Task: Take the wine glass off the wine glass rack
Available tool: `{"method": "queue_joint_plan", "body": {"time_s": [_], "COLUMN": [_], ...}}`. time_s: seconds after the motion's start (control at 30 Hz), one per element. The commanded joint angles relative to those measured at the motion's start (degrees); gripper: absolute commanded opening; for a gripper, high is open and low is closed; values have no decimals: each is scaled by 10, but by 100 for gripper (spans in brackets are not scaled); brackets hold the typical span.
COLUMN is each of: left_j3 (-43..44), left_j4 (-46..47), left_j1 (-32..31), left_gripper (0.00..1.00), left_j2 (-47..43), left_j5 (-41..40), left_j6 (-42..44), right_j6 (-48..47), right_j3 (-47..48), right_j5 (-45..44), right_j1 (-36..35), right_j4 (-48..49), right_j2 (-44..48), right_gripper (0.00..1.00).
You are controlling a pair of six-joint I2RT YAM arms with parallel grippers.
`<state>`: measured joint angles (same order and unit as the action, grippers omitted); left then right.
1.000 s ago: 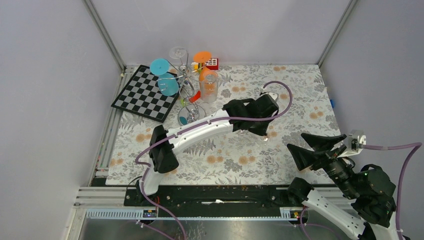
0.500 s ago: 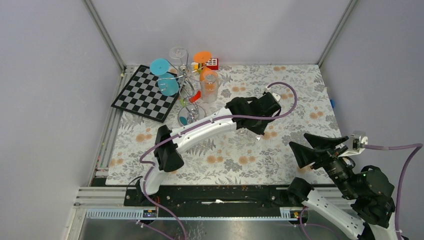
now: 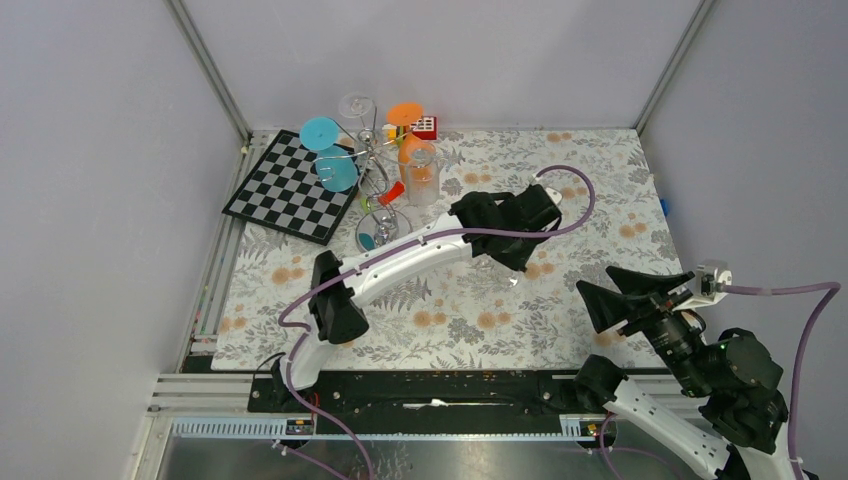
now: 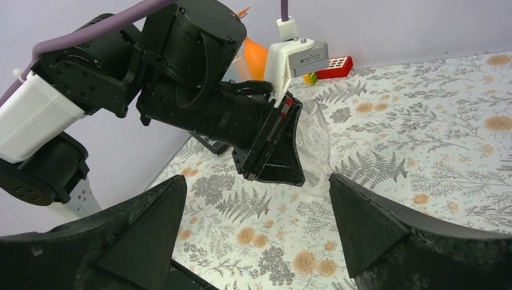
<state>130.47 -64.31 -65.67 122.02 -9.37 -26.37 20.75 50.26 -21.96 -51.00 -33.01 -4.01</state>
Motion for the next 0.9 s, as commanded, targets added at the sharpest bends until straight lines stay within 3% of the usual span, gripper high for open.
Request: {"method": "queue_joint_plan", "body": {"time_s": [0.0, 0.2, 0.43, 0.53, 0.87], "left_j3": [32, 34, 34, 35, 45], "left_j4": [7, 8, 21, 29, 65], "left_j1": [4, 8, 15, 20, 33], "left_gripper": [4, 8, 20, 30, 46], "left_j2": [10, 10, 6, 6, -22], "left_j5": [11, 16, 31, 36, 90], "left_j6": [15, 17, 18, 16, 12], "right_j6": [6, 9, 10, 10, 17], "right_j3": [1, 3, 7, 8, 7], "right_j5": [-19, -22, -28, -28, -37], "right_j1": [-2, -1, -1, -1, -2], "right_j4": [7, 7, 7, 7, 2], "right_j2": [-19, -28, -39, -40, -45], "right_gripper": [95, 94, 94, 94, 94]}}
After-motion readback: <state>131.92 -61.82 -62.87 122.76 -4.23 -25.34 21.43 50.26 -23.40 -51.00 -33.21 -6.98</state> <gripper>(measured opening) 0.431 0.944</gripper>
